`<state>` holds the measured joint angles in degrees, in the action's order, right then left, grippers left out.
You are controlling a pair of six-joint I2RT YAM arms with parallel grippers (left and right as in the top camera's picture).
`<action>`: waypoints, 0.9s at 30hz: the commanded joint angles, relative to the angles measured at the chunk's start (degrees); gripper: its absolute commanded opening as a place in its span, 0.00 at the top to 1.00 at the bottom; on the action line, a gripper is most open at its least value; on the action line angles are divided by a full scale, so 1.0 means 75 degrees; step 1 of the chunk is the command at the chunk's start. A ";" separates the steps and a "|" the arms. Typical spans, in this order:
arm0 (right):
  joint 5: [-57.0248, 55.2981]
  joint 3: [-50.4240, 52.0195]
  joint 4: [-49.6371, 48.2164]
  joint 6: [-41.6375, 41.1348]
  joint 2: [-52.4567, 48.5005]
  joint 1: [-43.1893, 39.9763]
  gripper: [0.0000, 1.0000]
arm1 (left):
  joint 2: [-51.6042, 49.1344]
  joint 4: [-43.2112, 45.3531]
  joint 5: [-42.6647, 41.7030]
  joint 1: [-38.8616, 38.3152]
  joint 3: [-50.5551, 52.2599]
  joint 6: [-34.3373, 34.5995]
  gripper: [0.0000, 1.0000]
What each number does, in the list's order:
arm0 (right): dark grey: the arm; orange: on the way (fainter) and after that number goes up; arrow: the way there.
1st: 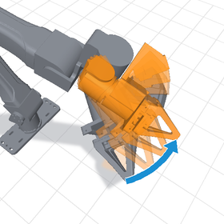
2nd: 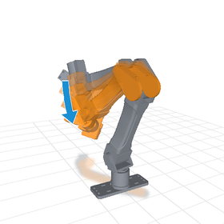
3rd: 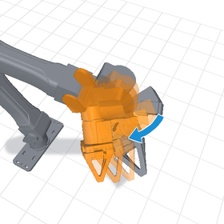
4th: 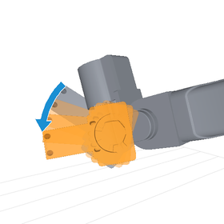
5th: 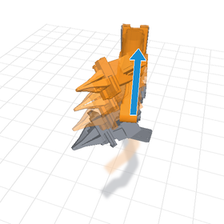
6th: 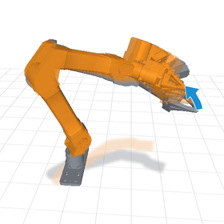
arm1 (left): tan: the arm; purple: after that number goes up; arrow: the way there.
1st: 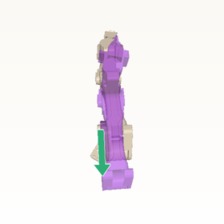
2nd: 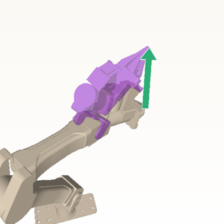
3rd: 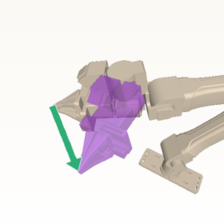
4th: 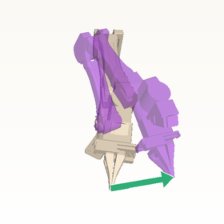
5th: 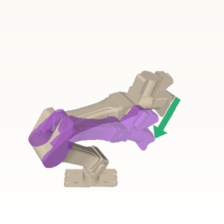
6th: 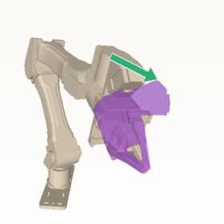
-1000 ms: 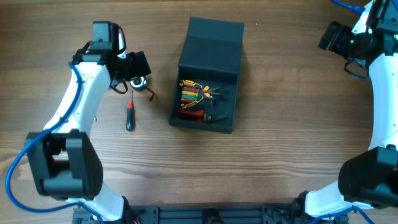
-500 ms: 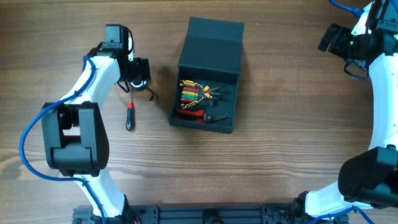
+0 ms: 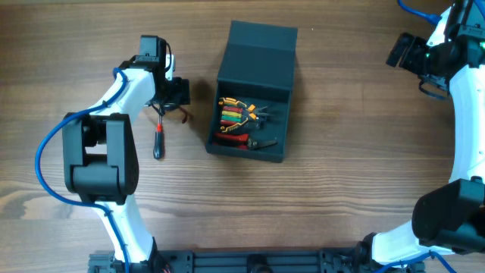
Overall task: Pack container
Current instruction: 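Grasp the black-and-white tape measure with the left gripper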
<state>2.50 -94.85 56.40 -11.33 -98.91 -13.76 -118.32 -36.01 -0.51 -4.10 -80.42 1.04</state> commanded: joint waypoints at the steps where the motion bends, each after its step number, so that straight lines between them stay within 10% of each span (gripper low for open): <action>1: -0.0163 0.0102 0.0029 -0.0093 0.0052 0.0009 0.00 | -0.0128 0.0038 -0.0119 -0.0085 -0.0128 -0.0312 0.21; 27: -0.0166 0.0102 0.0175 -0.0087 0.0052 0.0009 0.00 | -0.0527 -0.0408 0.0087 -0.0087 -0.0128 -0.0277 0.28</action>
<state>2.50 -94.85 57.69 -11.33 -98.91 -13.76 -119.79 -39.13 0.45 -4.56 -81.52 -0.38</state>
